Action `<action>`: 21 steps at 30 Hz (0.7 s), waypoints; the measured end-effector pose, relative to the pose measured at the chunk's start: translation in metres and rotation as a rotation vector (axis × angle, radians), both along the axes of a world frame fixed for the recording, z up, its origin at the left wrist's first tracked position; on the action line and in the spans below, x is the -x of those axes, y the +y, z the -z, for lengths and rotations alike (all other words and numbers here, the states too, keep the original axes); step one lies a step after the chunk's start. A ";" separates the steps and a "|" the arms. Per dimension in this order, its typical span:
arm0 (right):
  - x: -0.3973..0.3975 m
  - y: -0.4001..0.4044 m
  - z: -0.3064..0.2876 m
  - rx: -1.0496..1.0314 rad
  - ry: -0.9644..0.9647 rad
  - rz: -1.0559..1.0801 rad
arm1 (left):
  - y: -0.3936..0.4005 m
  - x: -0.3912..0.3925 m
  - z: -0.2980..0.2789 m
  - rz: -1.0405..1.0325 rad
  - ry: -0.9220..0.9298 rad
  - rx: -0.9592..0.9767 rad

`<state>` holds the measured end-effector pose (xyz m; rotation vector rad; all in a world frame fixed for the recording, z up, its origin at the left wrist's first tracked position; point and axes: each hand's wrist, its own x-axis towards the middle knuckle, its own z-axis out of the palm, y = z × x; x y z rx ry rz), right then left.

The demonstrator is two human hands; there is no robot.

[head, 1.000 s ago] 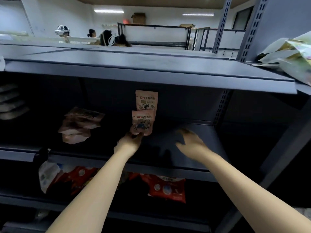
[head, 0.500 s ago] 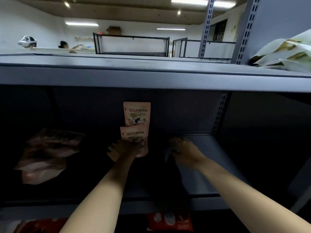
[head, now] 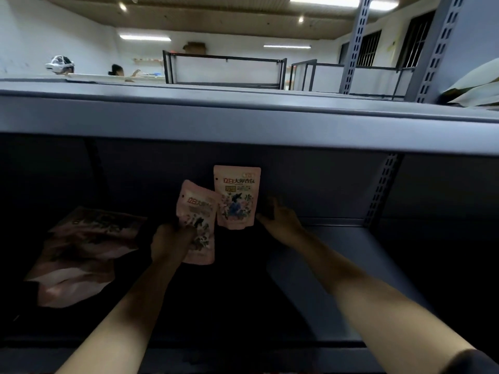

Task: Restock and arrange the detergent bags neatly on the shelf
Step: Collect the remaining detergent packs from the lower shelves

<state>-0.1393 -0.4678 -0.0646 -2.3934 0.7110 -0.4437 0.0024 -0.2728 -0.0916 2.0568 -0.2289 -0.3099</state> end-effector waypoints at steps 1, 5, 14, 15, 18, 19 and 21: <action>-0.008 -0.001 -0.001 -0.022 -0.041 0.008 | 0.008 -0.002 0.000 0.044 0.025 0.073; -0.034 -0.001 -0.007 -0.292 -0.246 0.061 | 0.025 -0.008 0.003 0.105 0.152 0.406; -0.035 0.012 -0.006 -0.371 -0.090 0.097 | 0.040 -0.003 0.001 0.129 0.076 0.398; -0.030 0.014 -0.006 -0.360 -0.107 0.104 | 0.039 0.000 -0.001 0.122 0.036 0.379; -0.006 0.021 -0.010 -0.338 -0.188 0.134 | 0.035 0.015 -0.009 0.097 -0.042 0.342; 0.004 0.023 -0.012 -0.340 -0.226 0.153 | 0.033 0.024 -0.012 0.081 -0.078 0.333; 0.029 0.028 -0.017 -0.343 -0.294 0.195 | 0.029 0.047 -0.016 0.036 -0.155 0.349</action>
